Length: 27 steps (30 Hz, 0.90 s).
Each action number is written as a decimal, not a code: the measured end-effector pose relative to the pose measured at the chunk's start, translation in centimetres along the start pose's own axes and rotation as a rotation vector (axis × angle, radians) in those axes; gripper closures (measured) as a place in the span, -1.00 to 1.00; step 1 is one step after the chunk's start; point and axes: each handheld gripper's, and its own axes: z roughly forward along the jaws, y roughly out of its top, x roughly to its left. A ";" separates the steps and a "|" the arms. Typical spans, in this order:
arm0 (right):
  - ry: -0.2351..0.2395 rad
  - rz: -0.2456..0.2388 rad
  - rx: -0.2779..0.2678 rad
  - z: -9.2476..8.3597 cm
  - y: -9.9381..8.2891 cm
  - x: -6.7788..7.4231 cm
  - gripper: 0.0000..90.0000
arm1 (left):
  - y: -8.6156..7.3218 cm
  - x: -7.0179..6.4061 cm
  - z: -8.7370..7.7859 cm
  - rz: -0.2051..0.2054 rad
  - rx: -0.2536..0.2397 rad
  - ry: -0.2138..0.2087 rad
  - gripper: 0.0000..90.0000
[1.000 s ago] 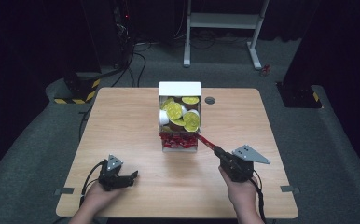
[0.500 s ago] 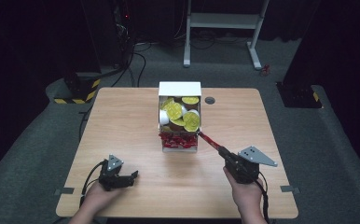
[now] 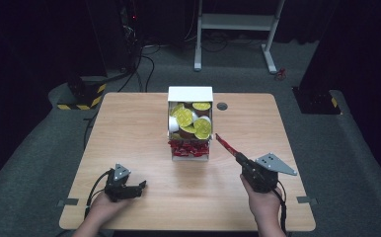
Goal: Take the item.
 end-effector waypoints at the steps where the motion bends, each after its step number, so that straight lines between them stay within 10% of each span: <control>1: -0.002 0.002 0.001 0.0 0.0 -0.1 0.99 | 0.0 0.0 0.0 0.000 0.000 0.000 -0.68; 27: -0.091 0.004 0.008 1.6 0.9 -2.1 0.99 | 0.0 0.0 0.0 -0.003 -0.003 -0.002 -0.68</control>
